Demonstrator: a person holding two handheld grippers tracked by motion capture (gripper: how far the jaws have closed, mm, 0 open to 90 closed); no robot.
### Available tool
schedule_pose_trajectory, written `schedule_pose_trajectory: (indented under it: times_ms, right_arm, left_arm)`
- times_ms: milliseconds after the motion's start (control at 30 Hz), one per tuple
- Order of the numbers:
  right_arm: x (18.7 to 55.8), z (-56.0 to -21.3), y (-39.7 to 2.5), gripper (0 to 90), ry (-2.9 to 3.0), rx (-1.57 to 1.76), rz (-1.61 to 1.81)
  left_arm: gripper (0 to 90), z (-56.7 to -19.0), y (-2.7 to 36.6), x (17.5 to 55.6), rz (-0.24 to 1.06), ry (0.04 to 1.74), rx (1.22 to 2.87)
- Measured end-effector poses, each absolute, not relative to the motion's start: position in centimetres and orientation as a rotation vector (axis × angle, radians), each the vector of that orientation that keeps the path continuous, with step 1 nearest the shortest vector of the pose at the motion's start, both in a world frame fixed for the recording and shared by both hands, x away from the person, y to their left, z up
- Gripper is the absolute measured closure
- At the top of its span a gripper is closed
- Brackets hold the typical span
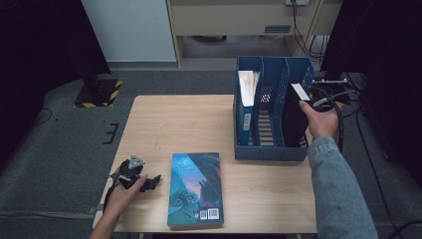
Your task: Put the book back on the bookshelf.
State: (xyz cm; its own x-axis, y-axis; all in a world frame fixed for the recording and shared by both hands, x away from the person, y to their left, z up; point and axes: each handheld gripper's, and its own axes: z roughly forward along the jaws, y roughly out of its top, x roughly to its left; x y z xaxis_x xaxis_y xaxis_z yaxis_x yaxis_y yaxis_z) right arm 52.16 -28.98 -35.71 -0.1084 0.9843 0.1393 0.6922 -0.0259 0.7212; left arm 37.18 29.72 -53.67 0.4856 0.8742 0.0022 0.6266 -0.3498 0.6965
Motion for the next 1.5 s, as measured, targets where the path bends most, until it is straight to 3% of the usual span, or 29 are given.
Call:
schedule_pose_trajectory:
  times_ms: [1233,1500]
  right_arm:
    - [51.3,-36.2,-28.3,47.5,1.875,1.75,0.894]
    - [51.4,-36.1,-28.0,51.9,1.863,1.757,0.871]
  left_arm:
    - [0.0,-53.7,29.6,37.2,0.499,1.224,2.101]
    - [0.0,-53.7,29.6,37.2,0.498,1.223,2.101]
